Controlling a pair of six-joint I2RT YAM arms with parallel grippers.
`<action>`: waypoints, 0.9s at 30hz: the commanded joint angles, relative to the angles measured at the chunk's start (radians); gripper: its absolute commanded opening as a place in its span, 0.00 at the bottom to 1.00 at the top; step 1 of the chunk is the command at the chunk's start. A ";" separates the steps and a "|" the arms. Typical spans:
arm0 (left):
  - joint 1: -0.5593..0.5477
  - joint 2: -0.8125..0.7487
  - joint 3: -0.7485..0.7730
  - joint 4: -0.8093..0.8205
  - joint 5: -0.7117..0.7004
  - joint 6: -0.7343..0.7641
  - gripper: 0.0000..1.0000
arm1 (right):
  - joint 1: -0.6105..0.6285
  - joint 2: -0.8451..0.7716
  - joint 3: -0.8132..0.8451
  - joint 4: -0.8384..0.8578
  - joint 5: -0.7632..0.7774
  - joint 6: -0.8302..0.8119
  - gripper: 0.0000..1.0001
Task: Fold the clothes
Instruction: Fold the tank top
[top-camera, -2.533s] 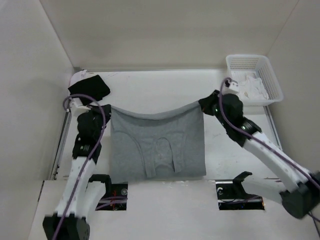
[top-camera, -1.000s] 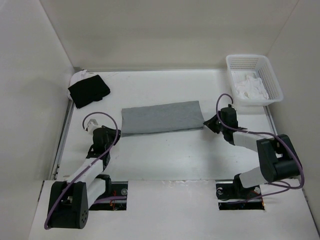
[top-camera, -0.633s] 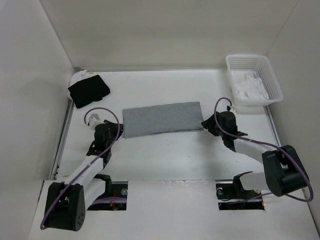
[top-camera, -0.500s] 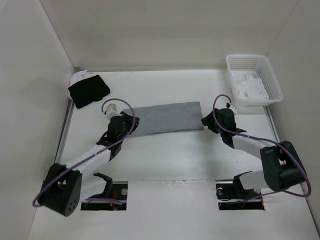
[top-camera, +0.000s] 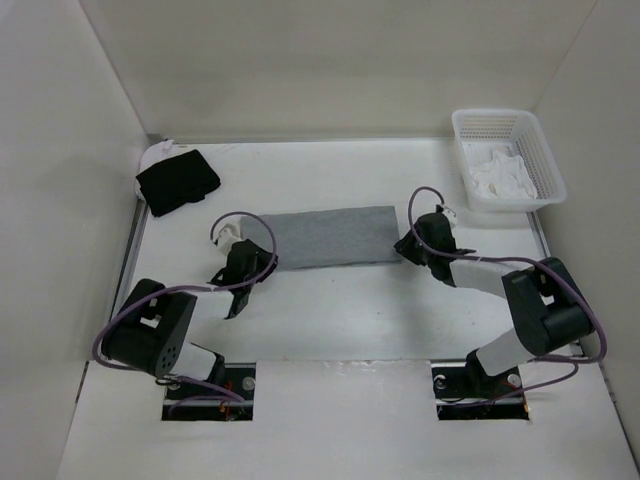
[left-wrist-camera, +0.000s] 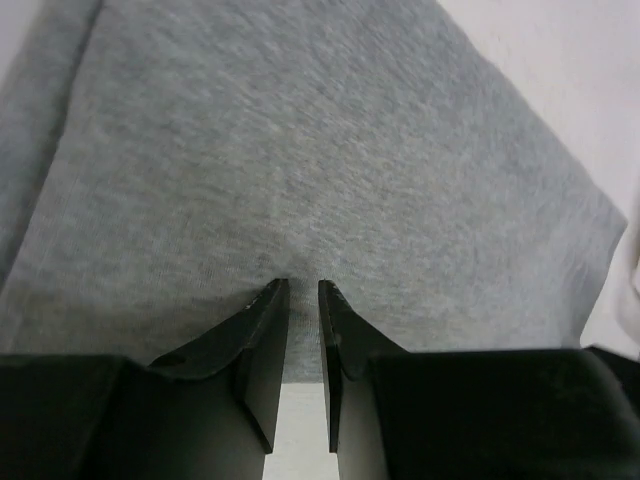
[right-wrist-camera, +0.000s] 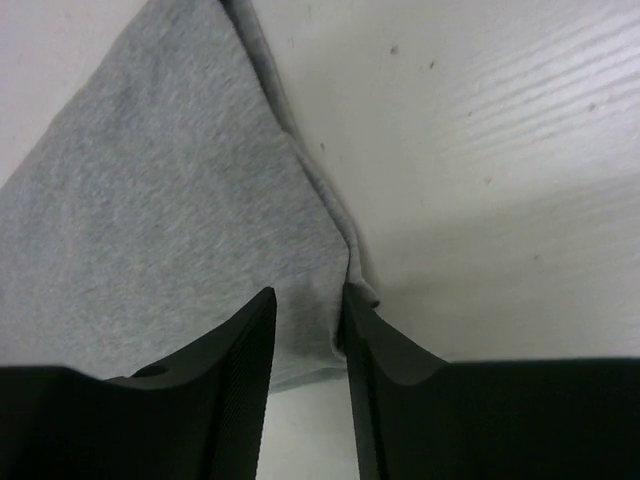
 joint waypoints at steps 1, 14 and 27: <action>0.085 -0.056 -0.067 0.020 0.000 0.012 0.18 | 0.045 0.003 -0.017 0.017 -0.031 0.042 0.32; 0.282 -0.243 -0.080 -0.026 0.095 0.017 0.20 | 0.168 -0.113 -0.117 0.049 -0.029 0.009 0.67; 0.186 -0.281 -0.044 -0.032 0.077 0.009 0.20 | 0.166 0.220 -0.094 0.400 -0.325 0.173 0.44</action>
